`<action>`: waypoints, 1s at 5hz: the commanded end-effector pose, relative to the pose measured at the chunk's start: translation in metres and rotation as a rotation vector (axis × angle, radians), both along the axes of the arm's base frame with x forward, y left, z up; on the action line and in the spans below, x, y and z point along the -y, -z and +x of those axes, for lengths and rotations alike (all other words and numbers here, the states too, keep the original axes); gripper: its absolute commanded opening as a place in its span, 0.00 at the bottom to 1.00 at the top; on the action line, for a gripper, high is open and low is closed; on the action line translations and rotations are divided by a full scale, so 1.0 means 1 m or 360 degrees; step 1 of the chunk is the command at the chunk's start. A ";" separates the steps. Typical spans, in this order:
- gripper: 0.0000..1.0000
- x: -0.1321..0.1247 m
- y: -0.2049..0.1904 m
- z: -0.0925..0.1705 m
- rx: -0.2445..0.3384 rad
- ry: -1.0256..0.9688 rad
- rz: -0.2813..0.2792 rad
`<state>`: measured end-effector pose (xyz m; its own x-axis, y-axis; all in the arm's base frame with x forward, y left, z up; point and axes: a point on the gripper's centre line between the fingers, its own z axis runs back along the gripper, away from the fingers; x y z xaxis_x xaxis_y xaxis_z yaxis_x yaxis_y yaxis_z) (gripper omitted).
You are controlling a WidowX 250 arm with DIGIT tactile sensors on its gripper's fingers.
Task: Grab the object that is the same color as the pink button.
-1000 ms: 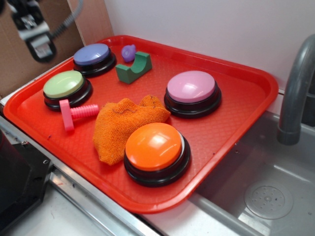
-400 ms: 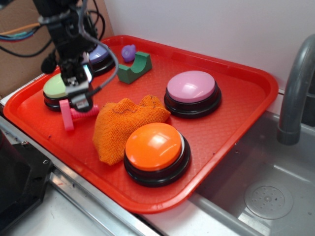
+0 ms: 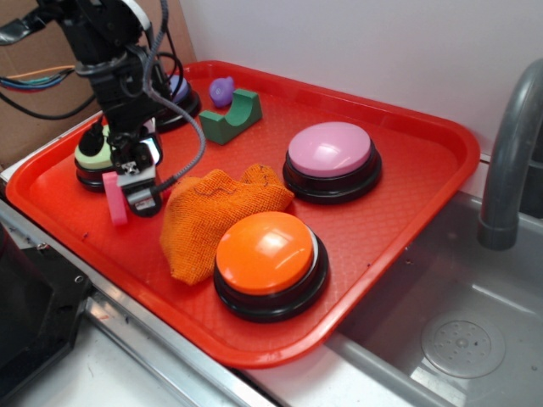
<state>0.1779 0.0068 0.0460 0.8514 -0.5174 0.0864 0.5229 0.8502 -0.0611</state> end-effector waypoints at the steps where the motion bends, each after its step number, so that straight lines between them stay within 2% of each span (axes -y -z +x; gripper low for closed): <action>1: 1.00 -0.010 0.007 0.004 0.0043 -0.0002 -0.0056; 4: 1.00 -0.001 0.022 0.006 -0.0020 0.0076 -0.0030; 5: 1.00 -0.004 0.024 0.001 0.0008 0.0057 -0.0002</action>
